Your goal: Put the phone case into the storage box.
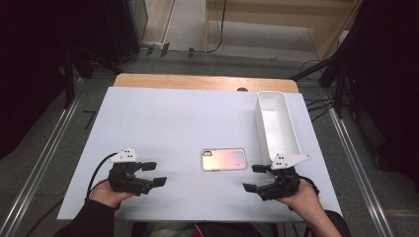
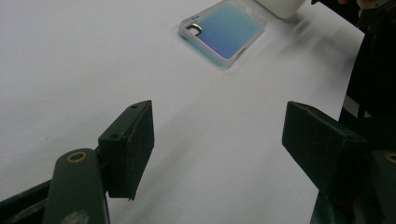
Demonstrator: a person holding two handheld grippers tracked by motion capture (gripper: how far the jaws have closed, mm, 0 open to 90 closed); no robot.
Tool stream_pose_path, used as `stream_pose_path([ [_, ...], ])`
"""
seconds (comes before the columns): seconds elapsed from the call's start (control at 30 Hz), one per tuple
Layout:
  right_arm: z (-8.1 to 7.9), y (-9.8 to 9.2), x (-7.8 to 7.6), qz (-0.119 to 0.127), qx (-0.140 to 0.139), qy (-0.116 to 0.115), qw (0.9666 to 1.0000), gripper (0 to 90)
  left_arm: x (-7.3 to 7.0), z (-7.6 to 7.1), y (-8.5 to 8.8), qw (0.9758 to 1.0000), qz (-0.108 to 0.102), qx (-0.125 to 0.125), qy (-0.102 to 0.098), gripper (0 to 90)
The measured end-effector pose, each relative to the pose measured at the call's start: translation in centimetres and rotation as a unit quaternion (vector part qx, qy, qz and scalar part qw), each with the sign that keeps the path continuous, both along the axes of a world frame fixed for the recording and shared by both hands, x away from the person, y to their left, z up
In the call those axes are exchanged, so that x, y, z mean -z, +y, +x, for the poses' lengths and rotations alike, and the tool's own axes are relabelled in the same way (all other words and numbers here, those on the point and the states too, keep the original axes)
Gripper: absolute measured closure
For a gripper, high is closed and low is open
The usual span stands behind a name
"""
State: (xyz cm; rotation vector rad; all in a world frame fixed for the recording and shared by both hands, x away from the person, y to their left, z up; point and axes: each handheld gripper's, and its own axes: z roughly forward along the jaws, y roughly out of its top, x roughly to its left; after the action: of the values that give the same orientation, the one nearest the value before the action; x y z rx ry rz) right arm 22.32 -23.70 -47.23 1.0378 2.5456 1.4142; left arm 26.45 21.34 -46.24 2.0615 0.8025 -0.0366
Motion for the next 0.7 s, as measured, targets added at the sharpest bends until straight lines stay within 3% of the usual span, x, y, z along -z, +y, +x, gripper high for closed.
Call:
stream_pose_path([
  [0.7, 0.6, 0.75, -0.97, 0.016, 0.008, -0.005, 0.9998, 22.8, -0.02, 0.06, 0.05, 1.0, -0.001, -0.001, -0.001, 25.0],
])
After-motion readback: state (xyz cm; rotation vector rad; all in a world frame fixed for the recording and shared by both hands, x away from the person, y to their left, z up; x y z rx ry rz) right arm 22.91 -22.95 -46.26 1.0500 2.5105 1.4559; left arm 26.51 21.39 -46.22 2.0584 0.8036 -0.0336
